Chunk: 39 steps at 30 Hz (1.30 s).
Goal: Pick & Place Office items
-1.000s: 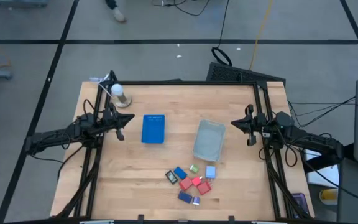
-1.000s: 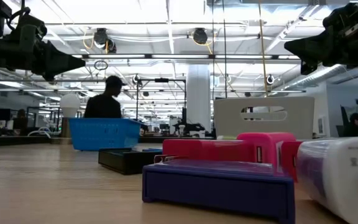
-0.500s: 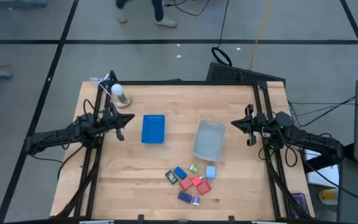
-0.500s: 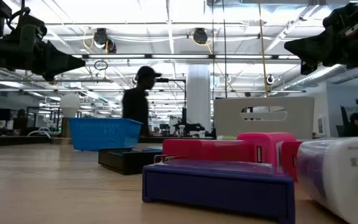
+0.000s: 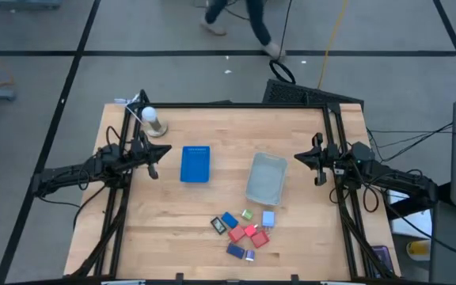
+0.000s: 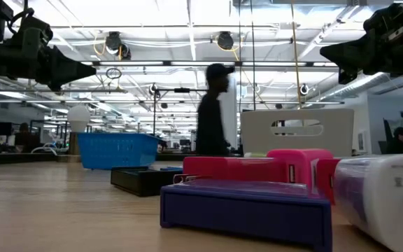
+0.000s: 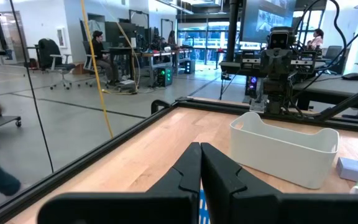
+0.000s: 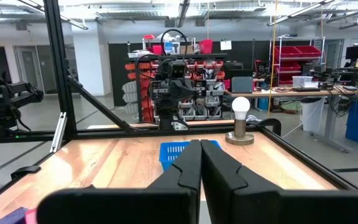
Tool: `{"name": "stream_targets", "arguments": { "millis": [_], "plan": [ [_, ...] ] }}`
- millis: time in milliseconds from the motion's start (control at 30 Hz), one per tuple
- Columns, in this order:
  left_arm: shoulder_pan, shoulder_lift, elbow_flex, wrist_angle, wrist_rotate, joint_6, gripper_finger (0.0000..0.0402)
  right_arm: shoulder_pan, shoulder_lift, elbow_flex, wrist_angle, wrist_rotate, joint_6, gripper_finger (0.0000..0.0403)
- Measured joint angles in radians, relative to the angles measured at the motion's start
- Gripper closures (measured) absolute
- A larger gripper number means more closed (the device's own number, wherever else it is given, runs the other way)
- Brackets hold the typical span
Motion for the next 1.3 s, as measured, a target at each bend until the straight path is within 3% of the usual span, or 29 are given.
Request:
{"name": "stream_targets", "arguments": {
  "millis": [1033, 1300],
  "plan": [
    [0.000, 0.000, 0.000, 0.003, 0.000, 0.000, 0.0392, 0.000, 0.000, 0.000, -0.003, 0.000, 0.000, 0.0399],
    [0.000, 0.000, 0.000, 0.151, 0.001, -0.007, 0.0391, 0.000, 0.000, 0.000, 0.009, 0.002, -0.001, 0.0399]
  ]
}}
